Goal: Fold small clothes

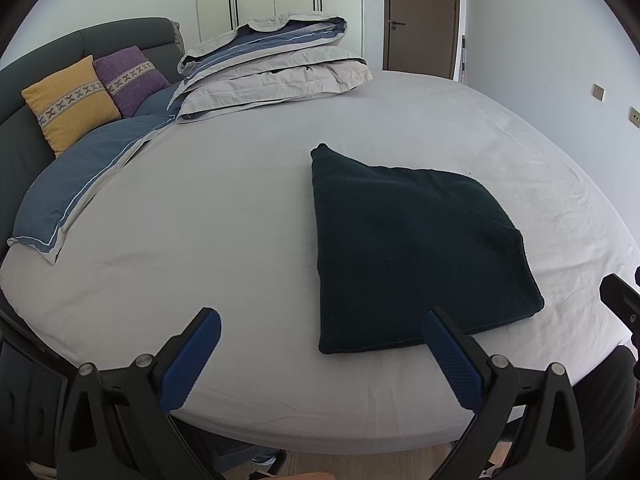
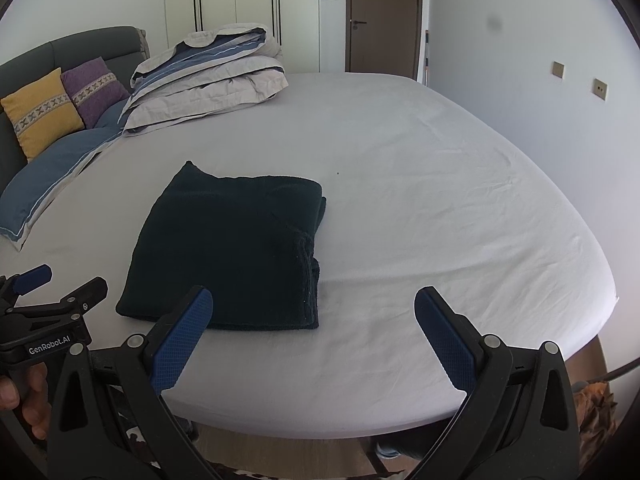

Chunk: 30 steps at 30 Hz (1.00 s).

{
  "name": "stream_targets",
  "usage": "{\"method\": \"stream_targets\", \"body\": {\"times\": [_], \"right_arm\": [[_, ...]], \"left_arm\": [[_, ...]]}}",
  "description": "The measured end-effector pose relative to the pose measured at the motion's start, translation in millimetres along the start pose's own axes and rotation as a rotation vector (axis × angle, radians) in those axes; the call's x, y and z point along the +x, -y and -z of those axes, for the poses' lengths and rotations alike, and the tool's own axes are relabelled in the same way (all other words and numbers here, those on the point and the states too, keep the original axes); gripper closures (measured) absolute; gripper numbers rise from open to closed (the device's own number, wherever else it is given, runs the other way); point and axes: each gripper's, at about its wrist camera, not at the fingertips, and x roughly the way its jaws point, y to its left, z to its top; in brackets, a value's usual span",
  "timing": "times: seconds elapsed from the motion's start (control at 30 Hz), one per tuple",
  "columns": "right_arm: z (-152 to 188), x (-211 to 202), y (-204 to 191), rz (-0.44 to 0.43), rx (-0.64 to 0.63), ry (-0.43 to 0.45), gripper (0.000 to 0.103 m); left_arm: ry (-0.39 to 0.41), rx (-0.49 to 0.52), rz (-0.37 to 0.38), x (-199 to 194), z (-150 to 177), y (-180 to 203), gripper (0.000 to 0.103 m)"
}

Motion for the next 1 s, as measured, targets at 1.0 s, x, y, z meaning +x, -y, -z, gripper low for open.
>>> {"method": "stream_targets", "body": {"times": [1.0], "right_arm": [[4.0,6.3,-2.2,-0.009,0.002,-0.018,0.000]], "left_arm": [[-0.008,0.004,0.000,4.2,2.0,1.5,0.000]]}}
